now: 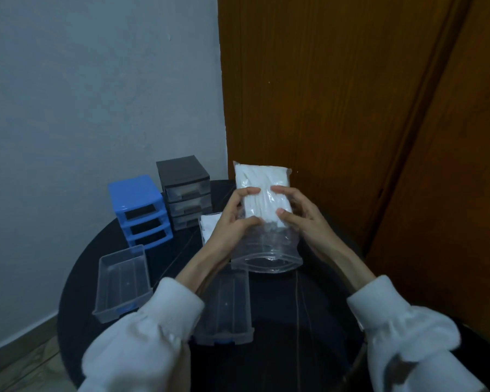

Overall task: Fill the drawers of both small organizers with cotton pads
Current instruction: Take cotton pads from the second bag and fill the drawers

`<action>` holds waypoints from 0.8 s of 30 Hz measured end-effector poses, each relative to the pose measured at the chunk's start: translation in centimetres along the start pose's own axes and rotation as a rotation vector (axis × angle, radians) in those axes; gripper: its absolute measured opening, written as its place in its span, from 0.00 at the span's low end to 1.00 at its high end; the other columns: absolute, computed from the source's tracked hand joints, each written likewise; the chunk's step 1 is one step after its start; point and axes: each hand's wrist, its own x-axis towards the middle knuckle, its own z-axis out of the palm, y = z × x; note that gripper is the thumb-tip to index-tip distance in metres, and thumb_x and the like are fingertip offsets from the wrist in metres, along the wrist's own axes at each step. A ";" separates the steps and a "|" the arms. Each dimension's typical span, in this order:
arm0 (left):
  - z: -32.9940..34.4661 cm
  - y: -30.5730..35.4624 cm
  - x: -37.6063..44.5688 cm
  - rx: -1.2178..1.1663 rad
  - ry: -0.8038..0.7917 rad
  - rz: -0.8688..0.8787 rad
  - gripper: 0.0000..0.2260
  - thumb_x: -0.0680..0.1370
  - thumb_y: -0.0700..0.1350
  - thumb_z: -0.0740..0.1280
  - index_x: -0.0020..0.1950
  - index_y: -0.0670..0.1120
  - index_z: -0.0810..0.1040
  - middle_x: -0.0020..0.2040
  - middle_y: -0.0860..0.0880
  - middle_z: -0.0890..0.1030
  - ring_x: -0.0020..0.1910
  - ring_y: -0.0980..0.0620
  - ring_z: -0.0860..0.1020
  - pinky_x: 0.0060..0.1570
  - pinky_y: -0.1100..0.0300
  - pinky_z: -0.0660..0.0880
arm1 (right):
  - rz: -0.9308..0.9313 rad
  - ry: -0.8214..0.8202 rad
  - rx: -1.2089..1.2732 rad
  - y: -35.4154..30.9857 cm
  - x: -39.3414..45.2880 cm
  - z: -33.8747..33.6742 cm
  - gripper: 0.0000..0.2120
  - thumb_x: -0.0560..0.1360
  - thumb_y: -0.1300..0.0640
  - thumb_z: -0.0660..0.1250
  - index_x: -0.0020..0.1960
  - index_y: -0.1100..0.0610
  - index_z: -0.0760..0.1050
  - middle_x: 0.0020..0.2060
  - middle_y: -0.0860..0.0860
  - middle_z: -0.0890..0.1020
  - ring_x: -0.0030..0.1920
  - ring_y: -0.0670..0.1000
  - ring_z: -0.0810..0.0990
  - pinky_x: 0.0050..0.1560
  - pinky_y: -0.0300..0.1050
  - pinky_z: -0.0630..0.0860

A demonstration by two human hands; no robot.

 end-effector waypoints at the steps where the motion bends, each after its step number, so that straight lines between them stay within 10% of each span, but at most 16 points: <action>1: -0.2 0.0 0.0 -0.007 -0.003 -0.008 0.19 0.75 0.32 0.63 0.60 0.51 0.70 0.61 0.45 0.72 0.57 0.44 0.75 0.46 0.54 0.80 | 0.009 0.004 -0.010 -0.2 0.1 0.1 0.16 0.76 0.63 0.63 0.58 0.46 0.74 0.60 0.46 0.72 0.58 0.46 0.74 0.50 0.45 0.79; 12: -0.4 -0.7 0.3 0.033 0.142 0.093 0.07 0.77 0.35 0.62 0.45 0.47 0.74 0.57 0.47 0.77 0.60 0.42 0.75 0.59 0.39 0.73 | -0.053 0.148 -0.020 -0.5 0.3 1.4 0.09 0.74 0.66 0.66 0.51 0.57 0.80 0.50 0.47 0.79 0.47 0.36 0.79 0.43 0.31 0.75; 19: 0.1 -0.4 0.1 0.041 0.237 0.109 0.07 0.75 0.33 0.64 0.42 0.45 0.75 0.45 0.49 0.78 0.47 0.51 0.76 0.47 0.60 0.73 | -0.093 0.236 -0.070 -0.4 0.3 2.0 0.09 0.73 0.67 0.68 0.51 0.57 0.80 0.46 0.47 0.80 0.39 0.33 0.76 0.39 0.28 0.72; 24: 0.0 -0.8 0.2 0.032 0.232 0.145 0.02 0.76 0.38 0.67 0.47 0.44 0.76 0.48 0.46 0.80 0.50 0.52 0.79 0.56 0.51 0.74 | -0.148 0.205 -0.069 -0.1 0.1 2.0 0.12 0.75 0.64 0.66 0.56 0.53 0.77 0.51 0.47 0.79 0.46 0.37 0.77 0.45 0.31 0.73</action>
